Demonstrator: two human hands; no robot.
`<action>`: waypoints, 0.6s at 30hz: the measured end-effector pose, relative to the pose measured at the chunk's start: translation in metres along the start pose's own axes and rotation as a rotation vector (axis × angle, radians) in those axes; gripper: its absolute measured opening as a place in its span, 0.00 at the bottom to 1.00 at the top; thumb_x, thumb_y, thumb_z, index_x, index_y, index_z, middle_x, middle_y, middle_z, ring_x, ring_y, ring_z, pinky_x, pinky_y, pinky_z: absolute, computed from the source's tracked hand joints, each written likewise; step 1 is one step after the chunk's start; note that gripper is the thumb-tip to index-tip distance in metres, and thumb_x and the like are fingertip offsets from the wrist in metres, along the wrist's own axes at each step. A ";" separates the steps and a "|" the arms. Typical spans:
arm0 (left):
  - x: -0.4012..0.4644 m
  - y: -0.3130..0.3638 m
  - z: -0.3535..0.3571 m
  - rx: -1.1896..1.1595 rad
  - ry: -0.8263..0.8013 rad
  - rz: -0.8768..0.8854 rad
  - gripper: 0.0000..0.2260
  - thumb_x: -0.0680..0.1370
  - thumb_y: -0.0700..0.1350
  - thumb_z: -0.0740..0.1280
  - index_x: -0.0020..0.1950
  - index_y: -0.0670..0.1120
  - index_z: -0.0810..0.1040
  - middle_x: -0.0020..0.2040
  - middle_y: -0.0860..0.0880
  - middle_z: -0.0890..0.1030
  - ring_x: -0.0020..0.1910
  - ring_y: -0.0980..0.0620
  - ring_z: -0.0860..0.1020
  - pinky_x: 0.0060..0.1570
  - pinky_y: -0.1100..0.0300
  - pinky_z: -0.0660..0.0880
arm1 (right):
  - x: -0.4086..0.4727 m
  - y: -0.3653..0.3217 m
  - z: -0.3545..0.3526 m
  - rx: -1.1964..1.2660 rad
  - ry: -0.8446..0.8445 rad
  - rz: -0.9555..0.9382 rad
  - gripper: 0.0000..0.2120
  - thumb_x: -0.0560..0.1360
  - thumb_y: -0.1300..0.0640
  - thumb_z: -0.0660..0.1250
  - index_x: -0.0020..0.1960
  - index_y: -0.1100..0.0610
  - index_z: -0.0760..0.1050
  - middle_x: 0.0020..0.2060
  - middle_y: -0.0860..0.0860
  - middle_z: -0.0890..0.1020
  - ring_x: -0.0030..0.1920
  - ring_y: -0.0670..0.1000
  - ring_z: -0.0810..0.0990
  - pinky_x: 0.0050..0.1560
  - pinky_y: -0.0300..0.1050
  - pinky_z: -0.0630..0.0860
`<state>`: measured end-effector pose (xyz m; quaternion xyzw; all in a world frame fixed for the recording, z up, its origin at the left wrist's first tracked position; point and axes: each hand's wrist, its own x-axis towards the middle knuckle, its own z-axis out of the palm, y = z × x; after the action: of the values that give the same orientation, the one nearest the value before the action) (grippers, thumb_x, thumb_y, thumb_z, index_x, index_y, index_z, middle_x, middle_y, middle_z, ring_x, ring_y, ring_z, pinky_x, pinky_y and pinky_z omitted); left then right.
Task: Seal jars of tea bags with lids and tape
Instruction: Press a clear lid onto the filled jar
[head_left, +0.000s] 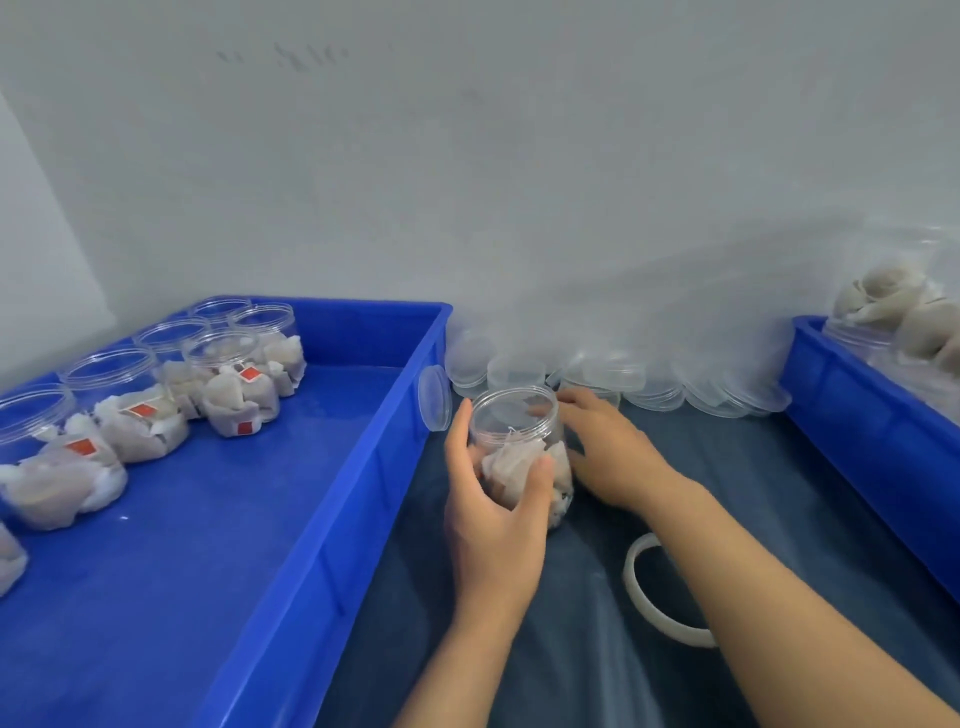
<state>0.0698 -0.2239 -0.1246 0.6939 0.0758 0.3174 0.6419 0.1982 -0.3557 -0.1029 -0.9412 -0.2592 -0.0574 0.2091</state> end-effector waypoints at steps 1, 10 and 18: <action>0.000 0.000 0.000 0.005 0.004 0.011 0.35 0.72 0.59 0.75 0.75 0.76 0.62 0.66 0.61 0.81 0.65 0.59 0.80 0.66 0.51 0.78 | 0.006 -0.002 0.003 -0.052 -0.034 -0.033 0.18 0.81 0.52 0.66 0.70 0.41 0.75 0.71 0.37 0.68 0.69 0.48 0.70 0.60 0.57 0.77; -0.003 0.001 0.000 0.047 -0.077 0.083 0.37 0.70 0.63 0.74 0.77 0.72 0.64 0.70 0.61 0.79 0.68 0.60 0.78 0.69 0.51 0.77 | 0.003 -0.002 0.000 -0.018 0.123 -0.065 0.09 0.81 0.51 0.66 0.61 0.45 0.78 0.59 0.41 0.77 0.60 0.49 0.75 0.54 0.51 0.77; -0.012 0.005 0.005 0.137 -0.210 0.186 0.38 0.71 0.61 0.76 0.78 0.71 0.65 0.67 0.63 0.79 0.66 0.61 0.79 0.66 0.56 0.78 | -0.084 0.006 -0.029 0.538 0.623 0.148 0.04 0.86 0.52 0.61 0.53 0.47 0.73 0.45 0.40 0.86 0.48 0.43 0.84 0.49 0.45 0.77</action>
<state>0.0621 -0.2350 -0.1242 0.7696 -0.0349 0.2952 0.5651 0.1292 -0.4114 -0.0967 -0.8066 -0.1212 -0.2545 0.5195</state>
